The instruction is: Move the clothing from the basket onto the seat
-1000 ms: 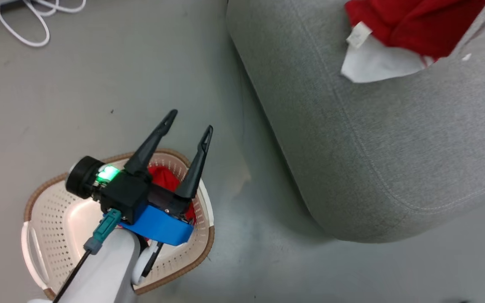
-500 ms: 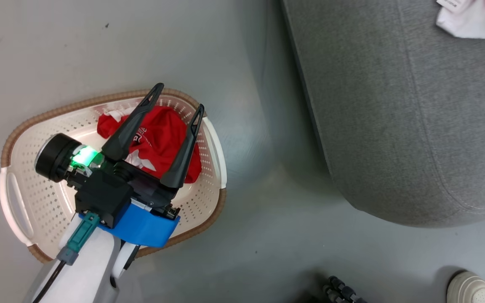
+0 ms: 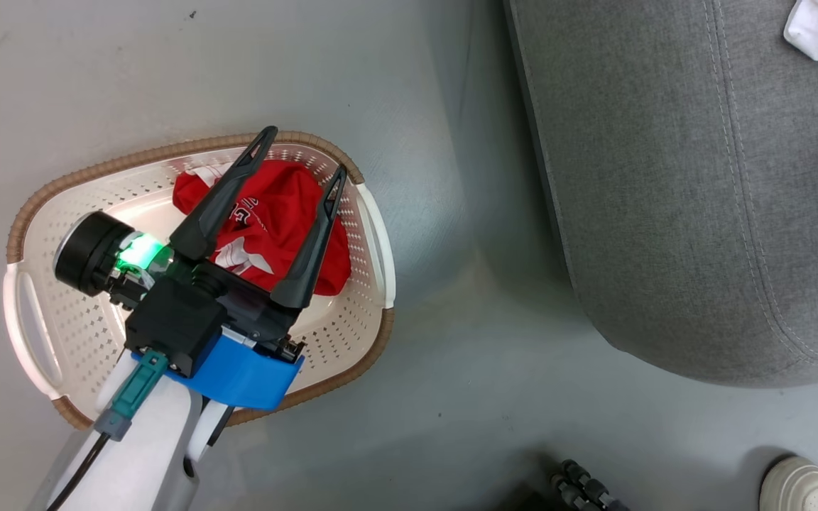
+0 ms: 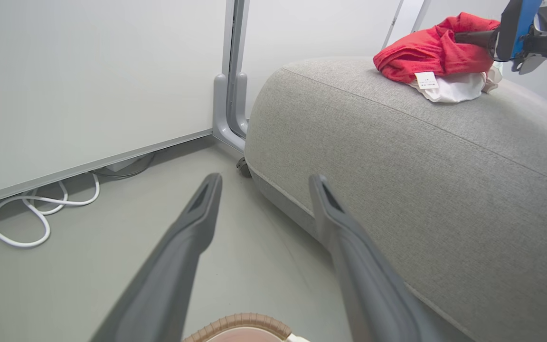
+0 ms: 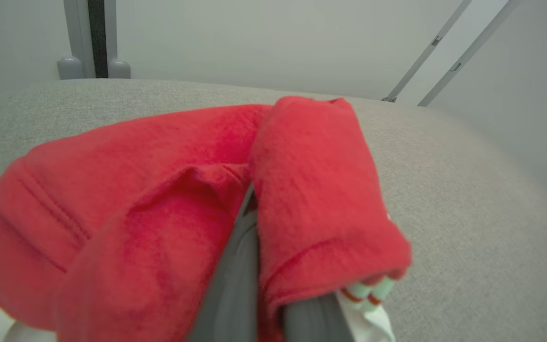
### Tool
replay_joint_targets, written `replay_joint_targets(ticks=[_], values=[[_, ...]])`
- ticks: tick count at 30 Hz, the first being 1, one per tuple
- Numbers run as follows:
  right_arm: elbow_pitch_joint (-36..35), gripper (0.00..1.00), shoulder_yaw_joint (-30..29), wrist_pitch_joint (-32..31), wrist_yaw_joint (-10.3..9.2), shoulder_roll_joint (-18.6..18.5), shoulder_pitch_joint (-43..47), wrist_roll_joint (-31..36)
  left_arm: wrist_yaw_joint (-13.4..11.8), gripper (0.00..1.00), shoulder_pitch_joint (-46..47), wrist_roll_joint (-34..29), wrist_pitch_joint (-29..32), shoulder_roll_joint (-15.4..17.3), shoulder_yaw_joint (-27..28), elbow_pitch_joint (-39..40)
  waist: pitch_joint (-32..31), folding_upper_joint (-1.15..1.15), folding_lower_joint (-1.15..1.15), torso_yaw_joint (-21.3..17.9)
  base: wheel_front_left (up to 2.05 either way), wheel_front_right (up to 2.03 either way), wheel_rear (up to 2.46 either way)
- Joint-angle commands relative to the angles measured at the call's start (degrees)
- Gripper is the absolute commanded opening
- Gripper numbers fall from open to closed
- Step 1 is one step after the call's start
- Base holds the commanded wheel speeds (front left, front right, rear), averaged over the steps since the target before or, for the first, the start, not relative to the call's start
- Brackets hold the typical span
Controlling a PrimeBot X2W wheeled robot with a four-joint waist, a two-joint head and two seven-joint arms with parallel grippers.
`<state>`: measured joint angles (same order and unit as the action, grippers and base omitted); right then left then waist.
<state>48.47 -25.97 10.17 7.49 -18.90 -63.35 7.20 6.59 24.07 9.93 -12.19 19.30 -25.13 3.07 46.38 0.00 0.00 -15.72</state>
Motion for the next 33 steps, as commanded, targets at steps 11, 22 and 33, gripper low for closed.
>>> replay_joint_targets(ticks=[11,22,33], values=[[5.2,1.0,0.6,2.5,0.01,-1.7,-1.7,3.6,-0.3,1.0,2.0,0.9,-1.2,-1.1,-0.8,-2.4,-2.4,0.0,0.0,1.1,0.0,0.0,0.0],[8.3,1.0,0.1,4.0,0.01,-0.6,2.0,5.6,-0.2,1.0,0.5,3.4,-2.8,-3.4,-0.8,-7.5,-9.9,0.0,0.0,2.5,0.0,0.0,0.0],[8.9,1.0,2.2,5.0,0.01,1.4,9.3,2.8,-0.5,1.0,-3.2,5.7,-3.1,-6.8,1.9,-11.7,-20.3,0.0,0.0,4.7,0.0,0.0,0.0]])
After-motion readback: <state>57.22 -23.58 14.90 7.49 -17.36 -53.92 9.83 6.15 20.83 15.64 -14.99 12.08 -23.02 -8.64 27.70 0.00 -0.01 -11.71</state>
